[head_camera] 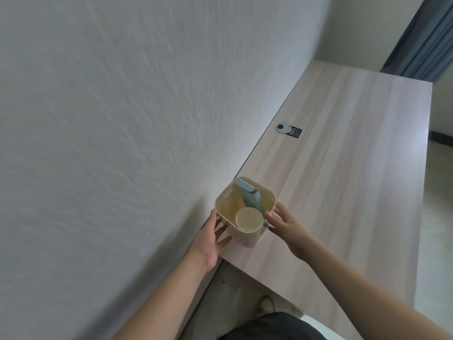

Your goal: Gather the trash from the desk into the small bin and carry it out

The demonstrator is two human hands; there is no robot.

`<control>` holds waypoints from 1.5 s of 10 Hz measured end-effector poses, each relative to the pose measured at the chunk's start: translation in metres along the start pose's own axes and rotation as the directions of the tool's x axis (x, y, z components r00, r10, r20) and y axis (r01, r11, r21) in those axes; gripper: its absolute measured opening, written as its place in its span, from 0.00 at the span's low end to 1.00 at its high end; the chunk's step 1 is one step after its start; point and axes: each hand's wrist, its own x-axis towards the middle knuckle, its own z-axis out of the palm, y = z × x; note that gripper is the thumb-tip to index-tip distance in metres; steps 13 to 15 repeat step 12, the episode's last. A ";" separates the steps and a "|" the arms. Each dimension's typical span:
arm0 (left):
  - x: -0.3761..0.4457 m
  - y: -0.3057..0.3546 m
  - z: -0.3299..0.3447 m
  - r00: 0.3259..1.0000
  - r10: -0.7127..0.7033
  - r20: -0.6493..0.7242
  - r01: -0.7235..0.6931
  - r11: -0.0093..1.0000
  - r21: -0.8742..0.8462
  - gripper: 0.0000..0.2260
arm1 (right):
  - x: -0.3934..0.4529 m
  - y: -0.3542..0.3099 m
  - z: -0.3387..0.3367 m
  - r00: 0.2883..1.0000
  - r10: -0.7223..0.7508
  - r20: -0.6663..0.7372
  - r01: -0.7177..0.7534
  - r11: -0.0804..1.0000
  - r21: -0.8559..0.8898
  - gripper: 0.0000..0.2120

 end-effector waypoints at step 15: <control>0.033 -0.025 -0.023 0.988 0.037 -0.147 0.098 0.585 0.805 0.22 | 0.063 -0.002 -0.011 0.996 0.006 -0.084 -0.026 0.971 -0.239 0.34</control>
